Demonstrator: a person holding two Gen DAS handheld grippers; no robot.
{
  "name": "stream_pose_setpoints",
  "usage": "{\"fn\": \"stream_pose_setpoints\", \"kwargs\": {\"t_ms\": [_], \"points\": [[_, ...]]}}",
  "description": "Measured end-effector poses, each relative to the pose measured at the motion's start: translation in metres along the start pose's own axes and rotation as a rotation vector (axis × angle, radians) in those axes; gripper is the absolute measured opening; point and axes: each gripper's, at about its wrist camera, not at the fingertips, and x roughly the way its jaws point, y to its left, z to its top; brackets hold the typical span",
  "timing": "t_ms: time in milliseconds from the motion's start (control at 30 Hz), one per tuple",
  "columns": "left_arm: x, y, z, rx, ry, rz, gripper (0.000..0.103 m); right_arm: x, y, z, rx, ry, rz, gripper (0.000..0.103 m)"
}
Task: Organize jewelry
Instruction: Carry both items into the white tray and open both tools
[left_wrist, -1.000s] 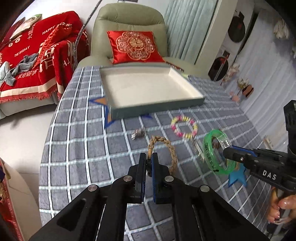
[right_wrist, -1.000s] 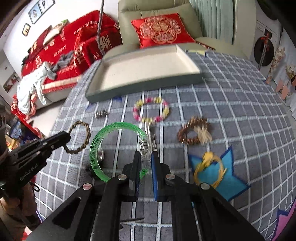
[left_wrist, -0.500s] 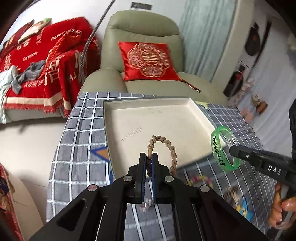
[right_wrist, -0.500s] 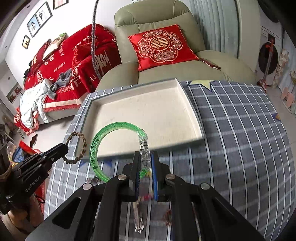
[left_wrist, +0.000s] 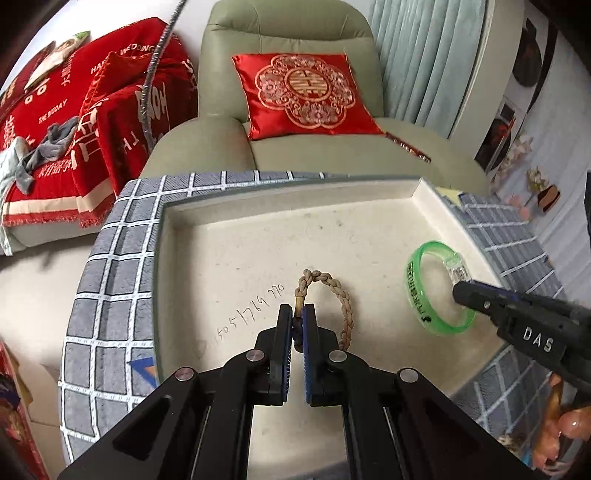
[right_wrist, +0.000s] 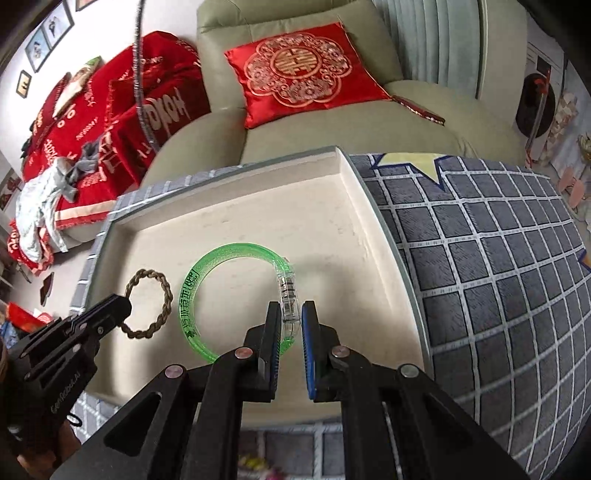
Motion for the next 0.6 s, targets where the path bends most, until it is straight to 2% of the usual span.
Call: {"fn": "stream_pose_setpoints", "kwargs": {"t_ms": [233, 500, 533, 600], "points": [[0.015, -0.004, 0.001, 0.023, 0.03, 0.042, 0.02, 0.022, -0.008, 0.003, 0.01, 0.035, -0.016, 0.012], [0.02, -0.018, -0.004, 0.088, 0.028, 0.127, 0.02, 0.022, 0.005, 0.001, -0.069, 0.028, -0.072, 0.014], [0.02, -0.018, -0.004, 0.086, 0.031, 0.129, 0.02, 0.022, 0.005, 0.001, -0.067, 0.029, -0.072, 0.016], [0.018, -0.017, -0.004, 0.07, 0.035, 0.126, 0.02, 0.021, 0.003, 0.002, -0.055, 0.033, -0.053, 0.032]]}}
